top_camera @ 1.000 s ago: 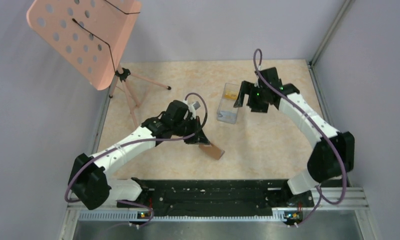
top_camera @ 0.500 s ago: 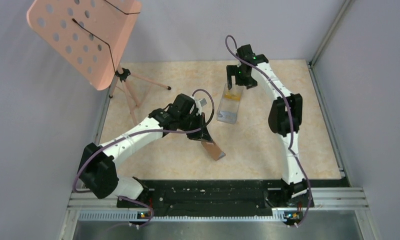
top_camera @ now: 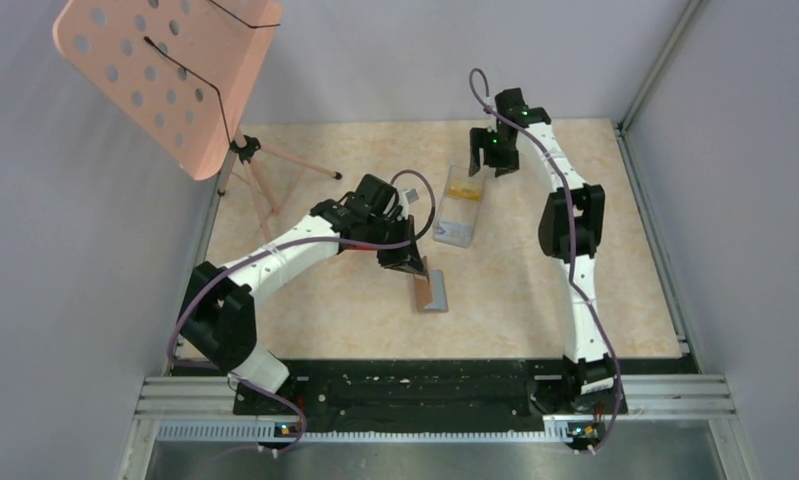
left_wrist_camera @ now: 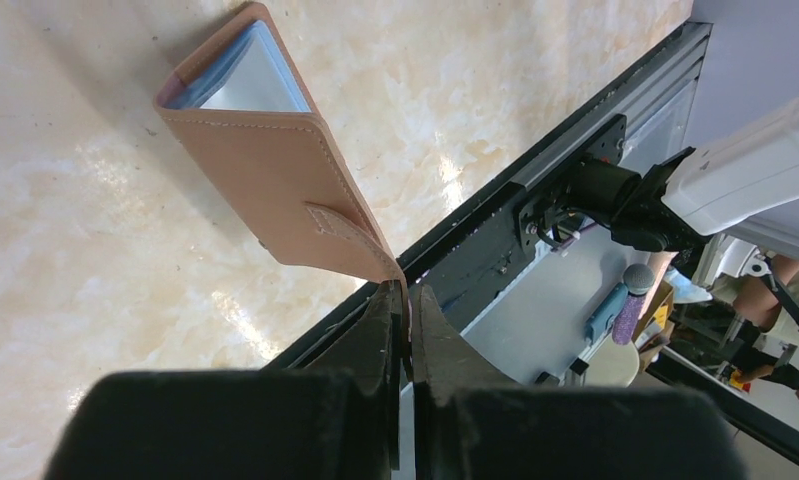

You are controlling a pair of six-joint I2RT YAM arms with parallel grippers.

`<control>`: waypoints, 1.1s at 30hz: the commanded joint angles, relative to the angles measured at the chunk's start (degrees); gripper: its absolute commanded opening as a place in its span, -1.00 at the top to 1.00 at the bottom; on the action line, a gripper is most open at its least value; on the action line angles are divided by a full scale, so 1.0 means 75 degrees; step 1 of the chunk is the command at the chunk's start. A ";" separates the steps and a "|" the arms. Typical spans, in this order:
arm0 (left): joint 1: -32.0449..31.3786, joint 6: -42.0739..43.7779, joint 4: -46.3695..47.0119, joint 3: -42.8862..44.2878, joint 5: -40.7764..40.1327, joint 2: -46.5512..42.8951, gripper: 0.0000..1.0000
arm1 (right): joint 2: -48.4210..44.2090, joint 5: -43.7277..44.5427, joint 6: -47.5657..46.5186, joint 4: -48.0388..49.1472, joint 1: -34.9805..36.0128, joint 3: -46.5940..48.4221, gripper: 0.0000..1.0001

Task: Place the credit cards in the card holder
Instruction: Move the storage box to the center of the board.

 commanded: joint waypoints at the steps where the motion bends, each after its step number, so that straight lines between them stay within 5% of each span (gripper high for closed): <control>1: 0.0063 0.0238 -0.0029 0.0472 0.0373 0.0156 1.00 | -0.0143 -0.1117 -0.0070 0.0608 0.0066 -0.0365 -0.37; 7: 0.0060 0.0242 -0.0029 0.0480 0.0486 0.0239 1.00 | -0.0203 -0.1315 -0.0127 0.0794 0.0091 -0.0886 -0.02; 11: 0.0063 0.0181 0.0026 0.0333 0.0473 0.0104 1.00 | -0.0484 -0.1100 -0.0142 0.0820 0.0103 -0.1205 0.53; 18: 0.0066 -0.0038 0.0333 -0.0146 0.0472 -0.0261 1.00 | -0.1469 -0.0437 -0.0209 0.0861 0.0154 -0.2444 0.76; 26: 0.0044 -0.0391 0.0738 -0.0899 0.0458 -0.0875 1.00 | -0.2810 -0.0043 0.0880 0.0622 0.0237 -0.4014 0.70; 30: 0.0043 -0.0495 0.0912 -0.1299 0.0405 -0.1271 1.00 | -0.3615 -0.0156 0.1155 0.0757 0.0425 -0.5134 0.18; 33: 0.0032 -0.0551 0.0952 -0.1551 0.0374 -0.1527 1.00 | -0.4309 -0.0254 0.1401 0.0958 0.0506 -0.6072 -0.02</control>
